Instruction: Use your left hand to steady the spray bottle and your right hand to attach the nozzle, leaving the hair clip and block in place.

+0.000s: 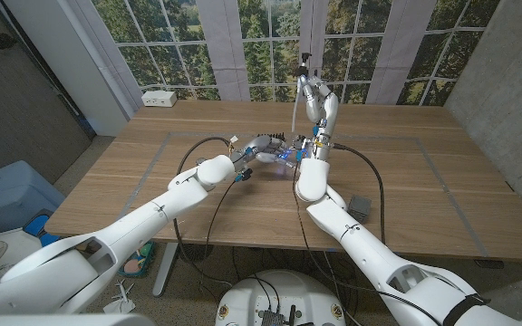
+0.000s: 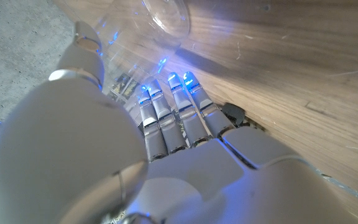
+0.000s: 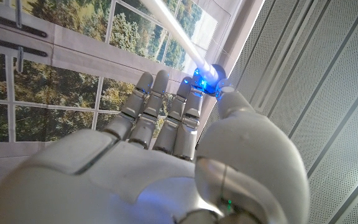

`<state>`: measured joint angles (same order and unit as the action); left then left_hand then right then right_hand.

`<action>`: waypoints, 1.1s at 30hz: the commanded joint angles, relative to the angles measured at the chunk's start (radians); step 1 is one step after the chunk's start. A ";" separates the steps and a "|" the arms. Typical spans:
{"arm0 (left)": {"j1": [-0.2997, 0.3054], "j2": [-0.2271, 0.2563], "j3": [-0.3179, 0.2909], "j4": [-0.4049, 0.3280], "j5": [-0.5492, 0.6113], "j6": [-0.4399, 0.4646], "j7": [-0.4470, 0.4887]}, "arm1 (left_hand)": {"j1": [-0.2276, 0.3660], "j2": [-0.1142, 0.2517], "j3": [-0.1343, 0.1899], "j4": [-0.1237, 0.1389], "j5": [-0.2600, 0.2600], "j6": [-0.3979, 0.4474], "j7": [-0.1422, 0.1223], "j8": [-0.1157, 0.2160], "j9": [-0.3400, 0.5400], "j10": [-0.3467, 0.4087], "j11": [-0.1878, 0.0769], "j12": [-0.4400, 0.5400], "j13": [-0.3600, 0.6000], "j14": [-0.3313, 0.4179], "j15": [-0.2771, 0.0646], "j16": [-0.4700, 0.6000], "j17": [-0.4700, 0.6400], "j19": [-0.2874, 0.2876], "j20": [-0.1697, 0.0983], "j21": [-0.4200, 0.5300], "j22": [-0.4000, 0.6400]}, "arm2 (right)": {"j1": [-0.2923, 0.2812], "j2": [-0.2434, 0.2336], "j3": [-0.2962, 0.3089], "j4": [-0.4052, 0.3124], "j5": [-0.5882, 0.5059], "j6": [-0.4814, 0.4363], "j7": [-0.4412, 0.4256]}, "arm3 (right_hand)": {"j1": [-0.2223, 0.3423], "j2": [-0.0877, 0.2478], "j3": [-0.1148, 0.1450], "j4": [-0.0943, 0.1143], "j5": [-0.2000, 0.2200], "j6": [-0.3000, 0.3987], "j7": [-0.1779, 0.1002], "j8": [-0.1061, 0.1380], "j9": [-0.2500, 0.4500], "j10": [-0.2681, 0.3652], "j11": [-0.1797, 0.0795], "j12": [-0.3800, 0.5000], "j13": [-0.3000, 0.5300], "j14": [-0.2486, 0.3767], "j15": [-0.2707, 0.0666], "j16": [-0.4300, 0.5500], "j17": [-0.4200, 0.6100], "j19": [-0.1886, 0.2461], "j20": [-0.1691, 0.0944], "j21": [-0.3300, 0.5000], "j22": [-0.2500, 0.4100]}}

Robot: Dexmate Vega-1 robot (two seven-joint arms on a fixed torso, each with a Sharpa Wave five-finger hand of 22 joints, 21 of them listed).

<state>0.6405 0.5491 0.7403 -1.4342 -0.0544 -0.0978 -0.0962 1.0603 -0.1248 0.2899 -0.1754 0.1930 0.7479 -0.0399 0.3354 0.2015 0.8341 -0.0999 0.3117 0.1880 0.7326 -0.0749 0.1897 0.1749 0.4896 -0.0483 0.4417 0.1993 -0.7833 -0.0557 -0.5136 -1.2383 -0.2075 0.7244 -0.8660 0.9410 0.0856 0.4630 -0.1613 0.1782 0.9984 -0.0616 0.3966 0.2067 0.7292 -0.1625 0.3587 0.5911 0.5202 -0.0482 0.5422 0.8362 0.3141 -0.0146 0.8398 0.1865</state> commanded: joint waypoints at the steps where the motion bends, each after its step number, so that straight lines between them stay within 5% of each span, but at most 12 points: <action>1: 0.017 0.004 -0.025 0.001 -0.066 -0.044 -0.039 | 0.229 0.240 0.005 0.005 0.005 0.298 0.023 0.001 0.025 0.299 -0.043 0.008 0.031 -0.003 -0.155 -0.003 0.001 -0.003 -0.009 0.007 0.004 | 0.028 0.009 -0.006 0.056 -0.050 0.025 -0.054 | 0.014 0.005 -0.003 -0.003 0.005 0.039 -0.039 0.009 0.003 0.008 0.001 0.001 0.002 0.007 -0.161 -0.003 0.004 0.002 -0.007 0.006 0.001; 32: 0.002 0.008 -0.046 0.011 -0.113 -0.091 -0.090 | 0.230 0.239 0.004 0.005 0.005 0.302 0.021 -0.005 0.026 0.299 -0.044 0.004 0.032 0.000 -0.154 -0.004 0.000 -0.003 -0.011 0.014 0.003 | 0.118 -0.002 -0.044 0.204 -0.142 0.038 -0.251 | 0.024 0.006 -0.006 -0.004 0.000 0.042 -0.041 0.007 0.002 0.020 -0.008 0.002 0.004 0.014 -0.164 -0.007 0.011 0.002 -0.013 0.016 0.000; 33: 0.002 0.008 -0.046 0.010 -0.111 -0.091 -0.088 | 0.231 0.239 0.004 0.004 0.005 0.303 0.021 -0.004 0.026 0.299 -0.044 0.004 0.032 0.000 -0.155 -0.004 0.000 -0.004 -0.011 0.014 0.003 | 0.129 -0.004 -0.050 0.230 -0.126 0.089 -0.246 | 0.025 0.007 -0.005 -0.004 0.000 0.043 -0.041 0.007 0.002 0.019 -0.009 0.002 0.004 0.014 -0.165 -0.008 0.010 0.003 -0.014 0.016 0.000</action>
<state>0.6499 0.5549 0.6990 -1.4233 -0.1589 -0.1784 -0.1720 1.0610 -0.1255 0.2869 -0.1725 0.1930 0.8487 0.0592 0.3240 0.1998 0.9396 0.0056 0.3163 0.1881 0.7327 -0.0747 0.1897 0.1720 0.4897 -0.0483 0.4513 0.1996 -0.7019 -0.0514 -0.5456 -1.0869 -0.3240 0.7621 -1.0473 0.9571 0.1014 0.4604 -0.1639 0.1770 1.0166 -0.0795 0.4006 0.2065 0.7416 -0.1679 0.3588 0.5909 0.5201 -0.0482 0.5362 0.8429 0.3177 -0.0253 0.8512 0.1866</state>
